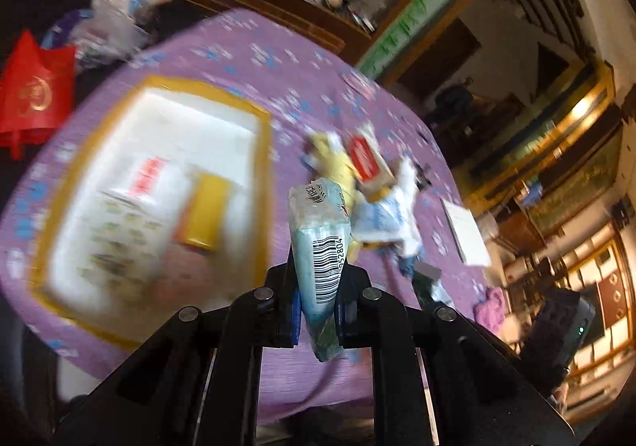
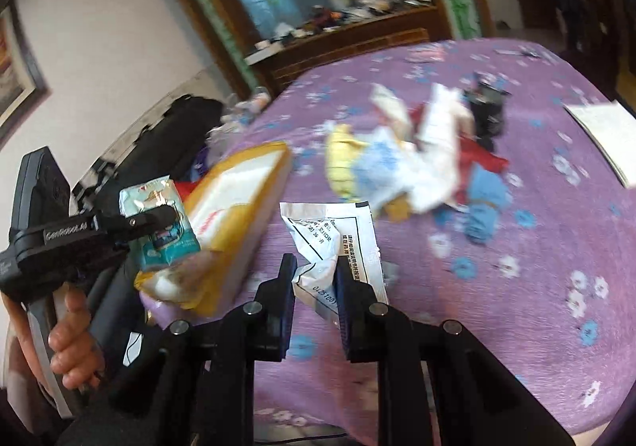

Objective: Organize soft objects
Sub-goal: 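Drop the wet-wipe pack and sachet into the foam tray, open both tools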

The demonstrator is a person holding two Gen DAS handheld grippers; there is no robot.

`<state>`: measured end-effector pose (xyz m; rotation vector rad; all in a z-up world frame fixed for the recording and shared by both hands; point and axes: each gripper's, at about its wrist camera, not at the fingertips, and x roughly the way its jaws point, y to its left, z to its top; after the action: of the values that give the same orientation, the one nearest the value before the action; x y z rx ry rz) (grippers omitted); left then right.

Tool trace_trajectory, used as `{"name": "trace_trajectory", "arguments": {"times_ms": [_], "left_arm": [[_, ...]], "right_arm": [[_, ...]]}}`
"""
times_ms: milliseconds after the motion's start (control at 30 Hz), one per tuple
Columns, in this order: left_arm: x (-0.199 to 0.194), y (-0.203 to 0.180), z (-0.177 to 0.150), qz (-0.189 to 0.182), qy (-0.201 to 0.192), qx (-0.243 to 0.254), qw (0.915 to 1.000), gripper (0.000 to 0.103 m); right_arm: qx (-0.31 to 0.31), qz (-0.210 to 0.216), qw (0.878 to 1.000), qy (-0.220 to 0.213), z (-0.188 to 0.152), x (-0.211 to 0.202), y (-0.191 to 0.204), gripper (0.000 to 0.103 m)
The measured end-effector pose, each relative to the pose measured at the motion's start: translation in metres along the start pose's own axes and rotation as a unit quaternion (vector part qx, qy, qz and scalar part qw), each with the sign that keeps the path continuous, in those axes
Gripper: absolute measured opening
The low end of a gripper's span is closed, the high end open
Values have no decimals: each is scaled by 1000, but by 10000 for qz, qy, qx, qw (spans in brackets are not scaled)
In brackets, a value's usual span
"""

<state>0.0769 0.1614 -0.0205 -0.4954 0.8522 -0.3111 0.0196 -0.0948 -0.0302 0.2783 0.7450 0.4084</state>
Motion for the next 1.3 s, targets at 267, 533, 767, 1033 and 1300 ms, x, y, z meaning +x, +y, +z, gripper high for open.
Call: {"name": "trace_trajectory", "arguments": {"times_ms": [267,533,767,1033,1300], "left_arm": [[-16,47,23,241,-303,-270,9989,11],[18,83,55,444,-85,-361,9983,12],[58,116,85,653,228,-403,9968,12],[92,140,92,809,641,-563,9931,18],[77,137,80,8,599,-907,9941,56]], "right_arm": [[-311,595,9971,357,25,47,52,18],[-925,704,9915,590,60,125,109,18],[-988,486,9902,864,76,190,122,18],[-670,295,9910,1121,74,217,116,21],[-163,882,9909,1008,70,192,100,57]]}}
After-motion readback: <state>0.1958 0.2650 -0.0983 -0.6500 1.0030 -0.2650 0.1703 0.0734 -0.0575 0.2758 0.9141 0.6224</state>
